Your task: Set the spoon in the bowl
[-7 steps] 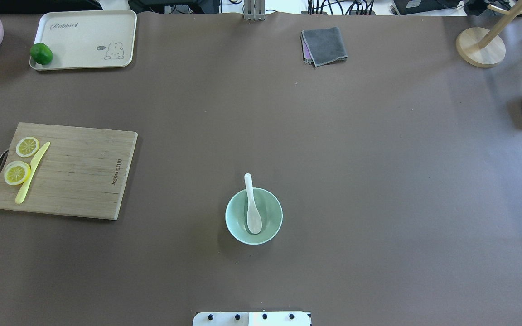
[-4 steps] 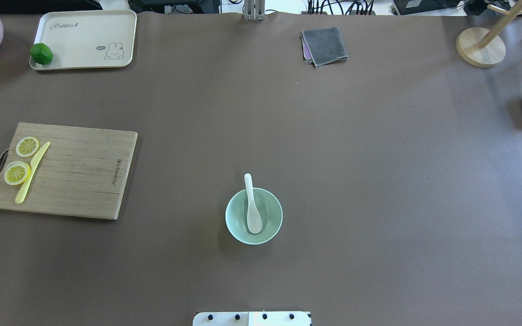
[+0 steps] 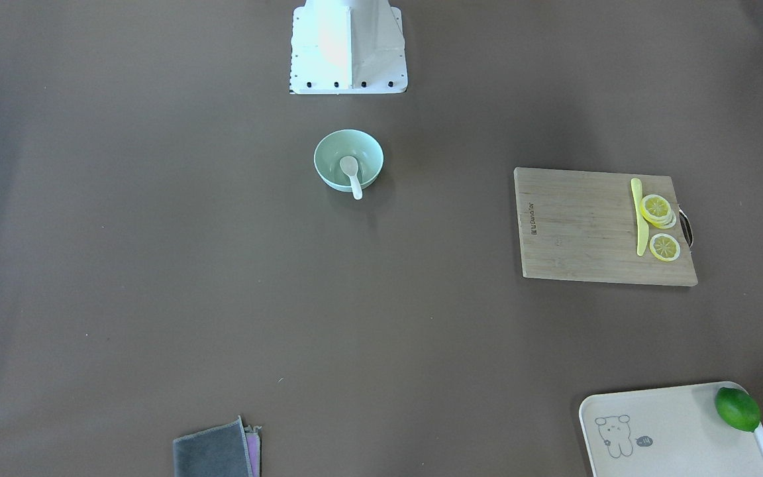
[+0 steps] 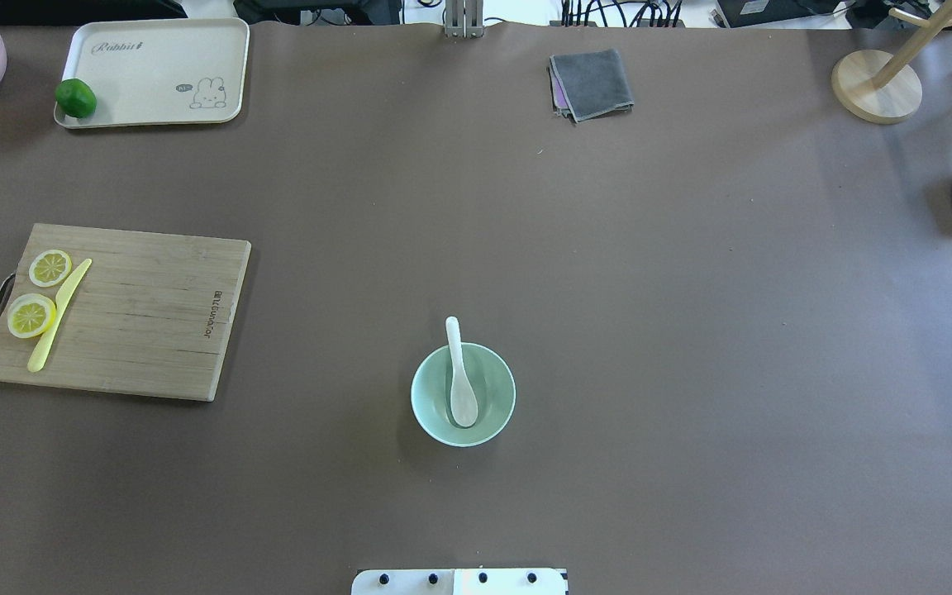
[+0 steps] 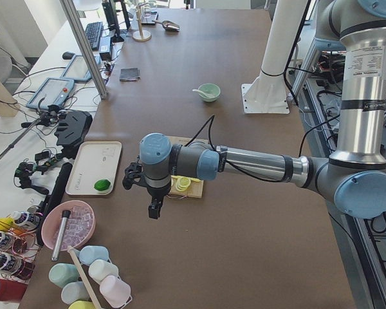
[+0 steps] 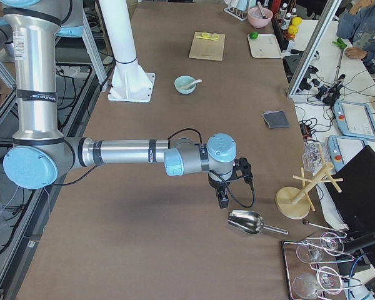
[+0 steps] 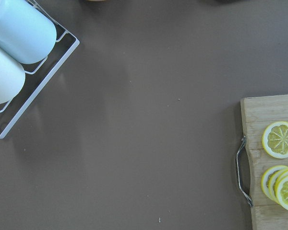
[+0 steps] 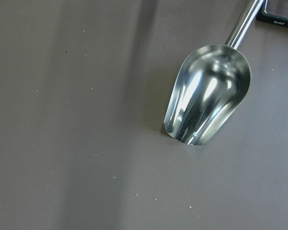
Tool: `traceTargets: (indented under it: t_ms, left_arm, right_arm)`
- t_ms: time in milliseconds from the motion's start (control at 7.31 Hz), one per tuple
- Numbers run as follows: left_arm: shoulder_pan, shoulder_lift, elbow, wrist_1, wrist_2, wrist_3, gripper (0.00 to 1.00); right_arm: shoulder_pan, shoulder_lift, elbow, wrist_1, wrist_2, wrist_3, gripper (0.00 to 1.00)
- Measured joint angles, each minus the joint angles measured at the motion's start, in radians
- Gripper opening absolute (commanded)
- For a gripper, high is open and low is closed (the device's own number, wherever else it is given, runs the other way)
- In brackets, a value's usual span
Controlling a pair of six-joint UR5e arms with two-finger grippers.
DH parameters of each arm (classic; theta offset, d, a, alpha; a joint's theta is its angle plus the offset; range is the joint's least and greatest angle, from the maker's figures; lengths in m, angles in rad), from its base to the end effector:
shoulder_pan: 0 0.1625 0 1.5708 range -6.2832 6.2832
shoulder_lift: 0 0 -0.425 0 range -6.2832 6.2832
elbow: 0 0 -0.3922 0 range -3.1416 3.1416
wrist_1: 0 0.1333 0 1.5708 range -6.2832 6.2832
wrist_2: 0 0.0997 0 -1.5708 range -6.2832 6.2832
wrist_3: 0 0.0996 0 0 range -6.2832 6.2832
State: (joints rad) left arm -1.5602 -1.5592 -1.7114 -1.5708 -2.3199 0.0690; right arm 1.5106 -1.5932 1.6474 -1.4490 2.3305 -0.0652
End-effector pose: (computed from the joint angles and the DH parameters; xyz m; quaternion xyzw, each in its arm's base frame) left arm -0.0603 -0.4929 0.5965 0.0706 0.3632 0.0605 0.9271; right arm 0.0349 -0.4959 0.6198 0.0825 -0.3691 -0.0905 0.9213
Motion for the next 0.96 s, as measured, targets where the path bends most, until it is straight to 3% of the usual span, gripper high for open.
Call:
traceTargets:
  t_ms: [411, 958]
  left_arm:
    - [0.000, 0.000, 0.002, 0.000, 0.001, 0.000, 0.98]
    - [0.000, 0.002, -0.001, 0.001, 0.002, 0.000, 0.98]
  right_arm:
    - [0.017, 0.017, 0.006, -0.088, -0.013, -0.108, 1.00]
    - [0.022, 0.014, 0.010, -0.093, -0.014, -0.117, 1.00]
